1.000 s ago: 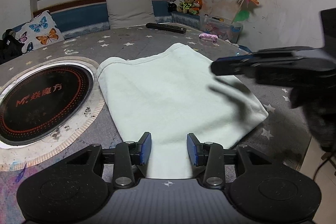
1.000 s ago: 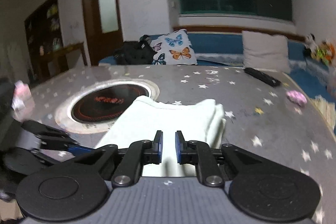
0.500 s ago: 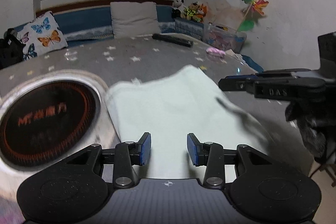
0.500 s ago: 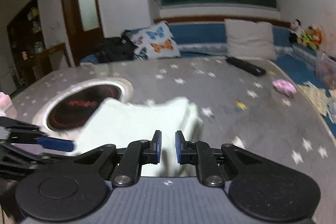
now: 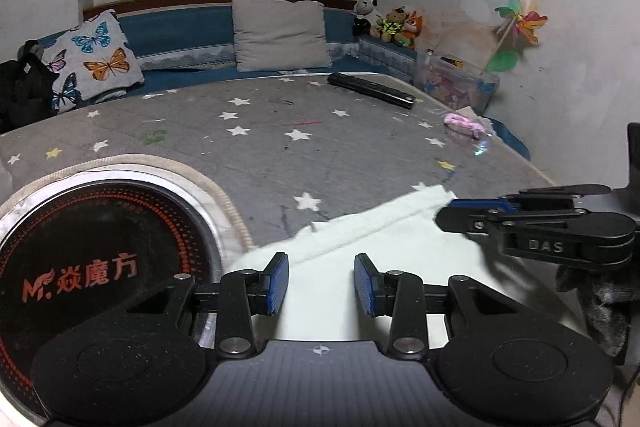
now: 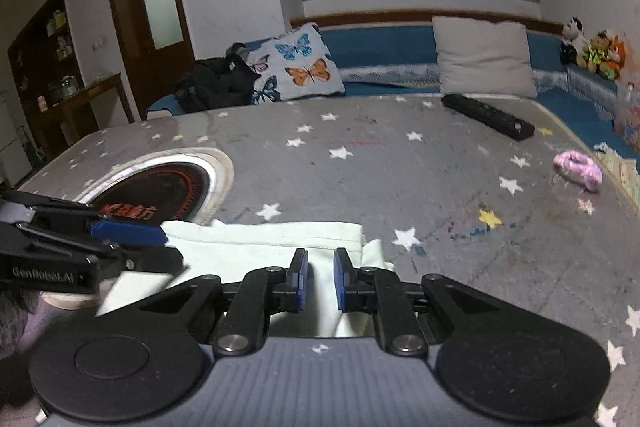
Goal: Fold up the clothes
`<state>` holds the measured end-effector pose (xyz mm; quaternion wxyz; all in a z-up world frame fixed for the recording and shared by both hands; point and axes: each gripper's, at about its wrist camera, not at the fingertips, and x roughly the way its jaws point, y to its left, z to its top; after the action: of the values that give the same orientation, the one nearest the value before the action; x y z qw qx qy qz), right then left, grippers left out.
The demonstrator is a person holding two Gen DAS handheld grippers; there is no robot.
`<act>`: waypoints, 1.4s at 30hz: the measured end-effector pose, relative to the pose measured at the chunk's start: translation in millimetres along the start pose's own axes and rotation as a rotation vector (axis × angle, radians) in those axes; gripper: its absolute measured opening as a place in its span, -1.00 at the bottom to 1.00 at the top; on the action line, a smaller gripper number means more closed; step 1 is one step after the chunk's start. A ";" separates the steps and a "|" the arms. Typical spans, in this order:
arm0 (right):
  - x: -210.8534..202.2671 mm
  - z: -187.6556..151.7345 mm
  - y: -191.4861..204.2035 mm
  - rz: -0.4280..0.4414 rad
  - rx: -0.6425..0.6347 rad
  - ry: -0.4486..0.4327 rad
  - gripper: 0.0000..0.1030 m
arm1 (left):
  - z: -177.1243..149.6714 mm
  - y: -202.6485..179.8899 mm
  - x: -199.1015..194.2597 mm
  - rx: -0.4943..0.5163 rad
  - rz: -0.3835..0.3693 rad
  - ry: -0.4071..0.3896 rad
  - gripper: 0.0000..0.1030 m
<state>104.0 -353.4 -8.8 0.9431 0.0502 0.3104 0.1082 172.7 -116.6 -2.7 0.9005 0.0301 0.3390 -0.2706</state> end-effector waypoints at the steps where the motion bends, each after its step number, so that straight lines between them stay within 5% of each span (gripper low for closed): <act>1: 2.2 -1.0 -3.0 0.002 0.009 0.006 -0.76 | -1.2 2.9 2.7 -0.005 0.004 0.004 -0.25; 9: 4.4 -4.2 -17.9 0.043 0.072 0.017 -0.75 | -3.1 10.0 2.7 -0.015 0.010 -0.007 -0.27; 17: -33.2 -2.4 8.0 0.073 -0.031 -0.021 -0.65 | -13.0 -9.7 -33.1 0.040 -0.006 -0.042 -0.24; 42: -111.8 -86.6 41.7 0.084 -0.073 -0.002 -0.53 | -95.2 -42.0 -85.5 0.136 -0.017 0.048 -0.23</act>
<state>-42.5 -336.8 -7.3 0.9392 0.0287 0.3029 0.1588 41.4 -89.9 -16.8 0.8857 0.0947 0.3417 -0.2996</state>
